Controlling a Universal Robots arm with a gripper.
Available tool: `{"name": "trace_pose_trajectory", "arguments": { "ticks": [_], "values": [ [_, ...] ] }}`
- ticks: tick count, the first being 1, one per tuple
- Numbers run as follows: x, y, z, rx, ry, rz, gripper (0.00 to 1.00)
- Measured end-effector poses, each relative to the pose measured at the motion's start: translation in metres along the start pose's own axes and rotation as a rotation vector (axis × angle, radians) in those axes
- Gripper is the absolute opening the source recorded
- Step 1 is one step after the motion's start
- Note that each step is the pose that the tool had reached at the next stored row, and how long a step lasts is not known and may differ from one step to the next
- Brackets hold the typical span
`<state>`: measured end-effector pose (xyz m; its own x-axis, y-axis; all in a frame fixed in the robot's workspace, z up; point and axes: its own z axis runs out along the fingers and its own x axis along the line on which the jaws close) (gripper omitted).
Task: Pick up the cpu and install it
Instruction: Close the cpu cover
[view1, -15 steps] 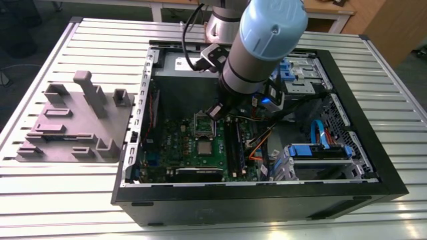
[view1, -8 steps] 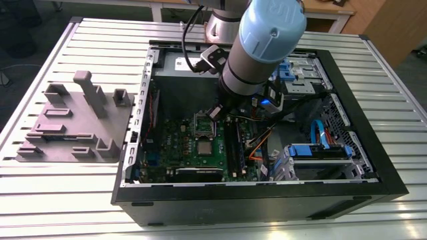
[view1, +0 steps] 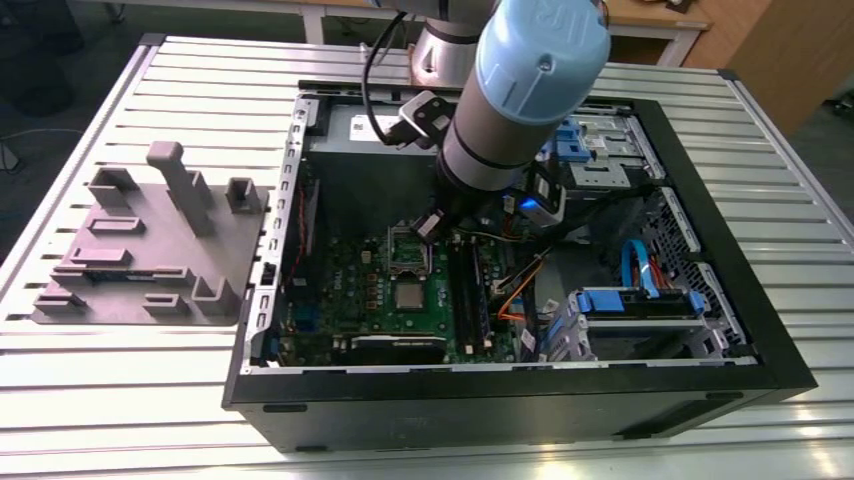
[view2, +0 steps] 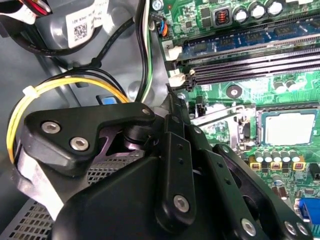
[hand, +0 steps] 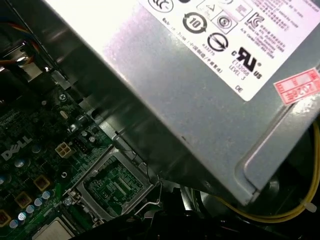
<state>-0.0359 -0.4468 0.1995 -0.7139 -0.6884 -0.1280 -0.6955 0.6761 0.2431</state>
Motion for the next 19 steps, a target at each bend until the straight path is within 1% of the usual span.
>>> {"name": "trace_pose_trajectory", "arguments": {
  "ticks": [4, 7, 8, 11, 13, 19],
  "values": [
    [0.0007, 0.0008, -0.0002, 0.0012, 0.0024, -0.003, 0.1],
    [0.0007, 0.0012, -0.001, 0.0044, 0.006, -0.003, 0.1],
    [0.0007, 0.0013, -0.0013, 0.0071, 0.0086, -0.003, 0.1],
    [0.0006, 0.0017, -0.0022, 0.0173, 0.0191, -0.003, 0.1],
    [0.0005, 0.0021, -0.0034, 0.0205, 0.0229, -0.004, 0.1],
    [0.0, 0.0041, -0.0084, 0.0222, 0.0252, -0.006, 0.1]
  ]
}}
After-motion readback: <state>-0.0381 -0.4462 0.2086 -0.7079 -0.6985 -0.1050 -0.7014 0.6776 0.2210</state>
